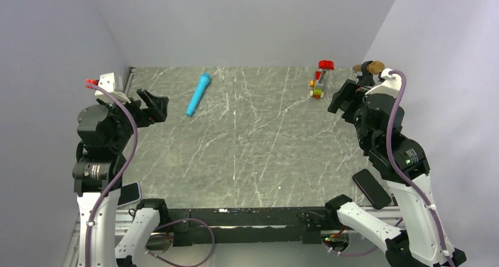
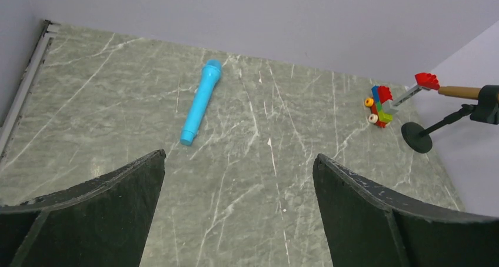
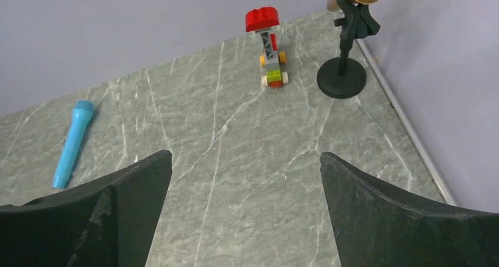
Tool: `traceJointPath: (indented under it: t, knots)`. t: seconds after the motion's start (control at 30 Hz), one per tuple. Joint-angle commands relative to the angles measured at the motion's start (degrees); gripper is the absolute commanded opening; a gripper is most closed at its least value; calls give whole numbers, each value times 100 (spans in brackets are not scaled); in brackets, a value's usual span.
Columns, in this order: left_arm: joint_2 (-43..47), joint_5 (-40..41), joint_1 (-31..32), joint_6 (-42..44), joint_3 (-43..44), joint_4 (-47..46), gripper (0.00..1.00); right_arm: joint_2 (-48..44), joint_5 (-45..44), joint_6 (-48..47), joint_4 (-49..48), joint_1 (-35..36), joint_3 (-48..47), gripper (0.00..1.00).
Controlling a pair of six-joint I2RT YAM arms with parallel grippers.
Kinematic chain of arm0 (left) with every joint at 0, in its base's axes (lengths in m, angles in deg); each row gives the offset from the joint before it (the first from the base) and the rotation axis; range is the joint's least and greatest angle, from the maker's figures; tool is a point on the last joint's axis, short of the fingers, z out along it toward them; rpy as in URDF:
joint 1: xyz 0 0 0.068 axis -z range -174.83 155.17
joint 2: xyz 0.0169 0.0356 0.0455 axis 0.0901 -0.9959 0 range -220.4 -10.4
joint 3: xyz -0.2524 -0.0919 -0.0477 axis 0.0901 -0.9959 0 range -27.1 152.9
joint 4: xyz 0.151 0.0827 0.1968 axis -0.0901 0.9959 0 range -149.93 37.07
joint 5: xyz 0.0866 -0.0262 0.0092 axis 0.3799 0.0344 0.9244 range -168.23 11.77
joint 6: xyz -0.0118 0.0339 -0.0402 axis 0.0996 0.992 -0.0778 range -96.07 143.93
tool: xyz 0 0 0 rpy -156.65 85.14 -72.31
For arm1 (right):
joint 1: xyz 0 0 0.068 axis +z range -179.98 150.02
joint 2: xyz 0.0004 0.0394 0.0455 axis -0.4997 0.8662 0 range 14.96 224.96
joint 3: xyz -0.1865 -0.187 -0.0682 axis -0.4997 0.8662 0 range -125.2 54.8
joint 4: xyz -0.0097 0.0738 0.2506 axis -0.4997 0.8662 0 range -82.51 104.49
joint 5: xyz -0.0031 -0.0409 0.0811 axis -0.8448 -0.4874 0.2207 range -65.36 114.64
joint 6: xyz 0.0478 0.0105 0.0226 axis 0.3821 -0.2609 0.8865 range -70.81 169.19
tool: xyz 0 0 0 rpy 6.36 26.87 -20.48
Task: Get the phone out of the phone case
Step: Pick up the phone at the corner of the board.
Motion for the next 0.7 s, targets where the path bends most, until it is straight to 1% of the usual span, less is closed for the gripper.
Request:
traceJointPath:
  t: [0.0, 0.1, 0.2, 0.37, 0.53, 0.6, 0.67]
  knots:
    - [-215, -177, -32, 144, -51, 230, 99, 77, 92, 144, 69, 21, 56, 100]
    - [-415, -356, -34, 136, -182, 301, 99, 273, 164, 215, 270, 25, 1, 100]
    - [-594, -422, -32, 94, -379, 344, 99, 340, 383, 238, 230, 27, 45, 100]
    - [-1062, -183, -37, -48, -565, 584, 99, 484, 840, 62, 152, 25, 212, 100]
    - [-1654, -270, -611, -286, -780, 551, 99, 766, 1221, -33, 218, 26, 355, 100]
    - [-1850, 52, -732, -342, -806, 486, 99, 852, 1381, -47, 160, 25, 479, 100]
    - [-2068, 565, -799, -283, -734, 475, 99, 978, 1513, -36, 123, 23, 558, 100]
